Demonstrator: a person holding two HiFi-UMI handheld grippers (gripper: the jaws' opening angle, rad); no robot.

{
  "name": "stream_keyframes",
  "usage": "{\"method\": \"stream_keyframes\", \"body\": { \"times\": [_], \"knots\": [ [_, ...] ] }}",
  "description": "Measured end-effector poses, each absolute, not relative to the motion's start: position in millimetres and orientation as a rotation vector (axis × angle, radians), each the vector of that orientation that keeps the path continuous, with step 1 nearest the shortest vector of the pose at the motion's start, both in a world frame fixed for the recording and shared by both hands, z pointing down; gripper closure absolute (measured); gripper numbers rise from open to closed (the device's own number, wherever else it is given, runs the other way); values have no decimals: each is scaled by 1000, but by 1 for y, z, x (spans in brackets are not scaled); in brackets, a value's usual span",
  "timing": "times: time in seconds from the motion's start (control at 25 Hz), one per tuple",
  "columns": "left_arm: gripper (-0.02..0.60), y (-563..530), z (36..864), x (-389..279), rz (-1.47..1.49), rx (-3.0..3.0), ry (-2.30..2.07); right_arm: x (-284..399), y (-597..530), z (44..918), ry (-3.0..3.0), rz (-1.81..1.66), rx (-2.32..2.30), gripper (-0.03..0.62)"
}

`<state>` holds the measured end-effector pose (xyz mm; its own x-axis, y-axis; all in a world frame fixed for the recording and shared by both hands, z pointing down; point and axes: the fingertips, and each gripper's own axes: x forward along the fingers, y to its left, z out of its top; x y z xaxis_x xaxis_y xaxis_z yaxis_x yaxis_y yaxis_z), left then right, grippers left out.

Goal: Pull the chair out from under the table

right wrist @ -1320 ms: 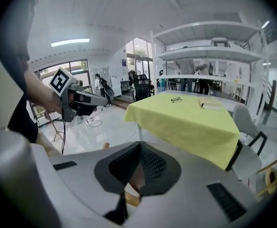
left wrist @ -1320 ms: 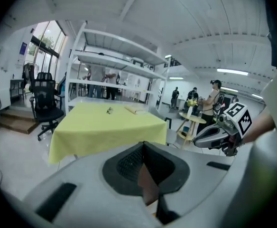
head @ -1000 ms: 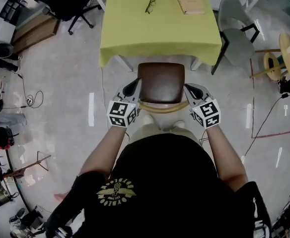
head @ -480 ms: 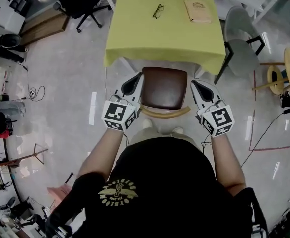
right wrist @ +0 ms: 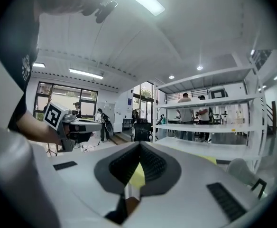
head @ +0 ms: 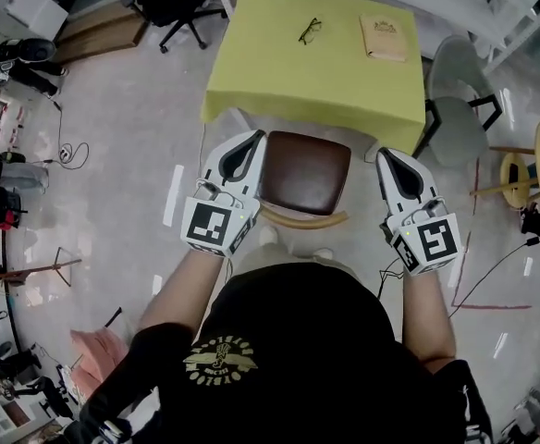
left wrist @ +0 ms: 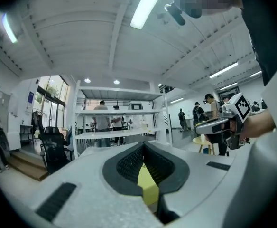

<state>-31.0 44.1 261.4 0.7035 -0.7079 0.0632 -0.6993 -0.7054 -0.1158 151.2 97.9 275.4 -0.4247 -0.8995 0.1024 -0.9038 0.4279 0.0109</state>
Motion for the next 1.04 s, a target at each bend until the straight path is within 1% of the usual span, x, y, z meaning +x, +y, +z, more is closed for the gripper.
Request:
{"method": "stream_keyframes", "body": {
  "times": [0.2, 0.6, 1.04],
  "knots": [
    [572, 45, 236, -33, -97, -2783, 1254, 172, 98, 256, -2583, -14, 1639, 583],
    [572, 45, 236, -52, -122, -2751, 1289, 170, 91, 256, -2576, -15, 1669, 583],
    [572, -23, 236, -64, -123, -2801, 1140, 148, 50, 265, -2475, 51, 1818, 583]
  ]
}}
